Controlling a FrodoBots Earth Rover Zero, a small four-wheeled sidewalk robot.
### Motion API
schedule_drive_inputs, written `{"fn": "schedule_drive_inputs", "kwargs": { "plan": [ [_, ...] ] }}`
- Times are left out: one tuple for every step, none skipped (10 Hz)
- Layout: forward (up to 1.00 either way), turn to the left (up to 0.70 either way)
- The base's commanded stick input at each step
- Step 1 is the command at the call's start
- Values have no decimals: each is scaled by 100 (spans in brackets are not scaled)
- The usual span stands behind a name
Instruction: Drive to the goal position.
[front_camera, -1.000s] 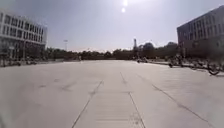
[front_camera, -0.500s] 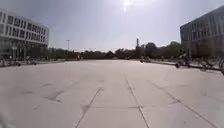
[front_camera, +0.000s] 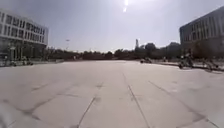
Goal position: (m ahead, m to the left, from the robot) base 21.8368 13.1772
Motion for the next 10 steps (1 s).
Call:
{"fn": "schedule_drive_inputs", "kwargs": {
  "plan": [
    [100,40],
    [100,34],
    [100,3],
    [100,0],
    [100,0],
    [100,0],
    [100,0],
    [100,0],
    [100,0],
    [100,0]
  ]
}}
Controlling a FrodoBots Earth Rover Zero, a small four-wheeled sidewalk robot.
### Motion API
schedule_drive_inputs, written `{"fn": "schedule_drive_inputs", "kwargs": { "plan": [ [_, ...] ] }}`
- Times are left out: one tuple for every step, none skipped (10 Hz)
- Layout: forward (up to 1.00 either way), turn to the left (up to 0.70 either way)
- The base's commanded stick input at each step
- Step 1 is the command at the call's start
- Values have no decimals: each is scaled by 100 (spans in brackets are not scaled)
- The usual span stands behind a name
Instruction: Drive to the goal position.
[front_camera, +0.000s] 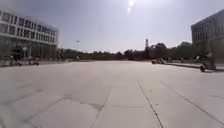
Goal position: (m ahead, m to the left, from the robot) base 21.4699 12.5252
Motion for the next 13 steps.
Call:
{"fn": "schedule_drive_inputs", "kwargs": {
  "plan": [
    [100,0],
    [100,0],
    [100,0],
    [100,0],
    [100,0],
    [100,0],
    [100,0],
    [100,0],
    [100,0],
    [100,0],
    [100,0],
    [100,0],
    [100,0]
  ]
}}
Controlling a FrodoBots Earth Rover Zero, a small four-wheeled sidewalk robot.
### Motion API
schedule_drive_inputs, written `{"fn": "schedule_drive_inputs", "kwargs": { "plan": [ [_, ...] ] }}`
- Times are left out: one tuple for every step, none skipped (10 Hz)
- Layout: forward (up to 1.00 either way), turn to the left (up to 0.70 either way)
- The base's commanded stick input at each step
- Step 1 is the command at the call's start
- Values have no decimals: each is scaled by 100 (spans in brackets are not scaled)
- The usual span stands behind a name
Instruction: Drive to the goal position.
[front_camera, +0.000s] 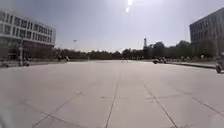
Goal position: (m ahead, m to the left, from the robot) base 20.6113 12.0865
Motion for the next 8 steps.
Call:
{"fn": "schedule_drive_inputs", "kwargs": {
  "plan": [
    [100,0],
    [100,0],
    [100,0],
    [100,0],
    [100,0],
    [100,0],
    [100,0],
    [100,0]
  ]
}}
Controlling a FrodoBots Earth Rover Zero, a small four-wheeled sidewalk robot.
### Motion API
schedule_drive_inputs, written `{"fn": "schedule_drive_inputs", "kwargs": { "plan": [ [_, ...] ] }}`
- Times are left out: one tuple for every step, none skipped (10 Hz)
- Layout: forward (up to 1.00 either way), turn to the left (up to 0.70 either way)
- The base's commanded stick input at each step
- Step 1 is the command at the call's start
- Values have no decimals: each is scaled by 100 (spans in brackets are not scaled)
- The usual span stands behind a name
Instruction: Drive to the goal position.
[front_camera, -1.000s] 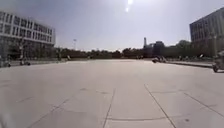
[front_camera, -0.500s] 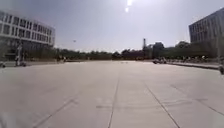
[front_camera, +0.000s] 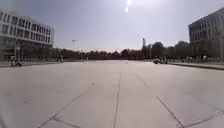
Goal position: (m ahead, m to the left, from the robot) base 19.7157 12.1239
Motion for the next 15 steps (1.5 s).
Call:
{"fn": "schedule_drive_inputs", "kwargs": {
  "plan": [
    [100,0],
    [100,0],
    [100,0],
    [100,0],
    [100,0],
    [100,0],
    [100,0],
    [100,0],
    [100,0],
    [100,0],
    [100,0],
    [100,0],
    [100,0],
    [100,0],
    [100,0]
  ]
}}
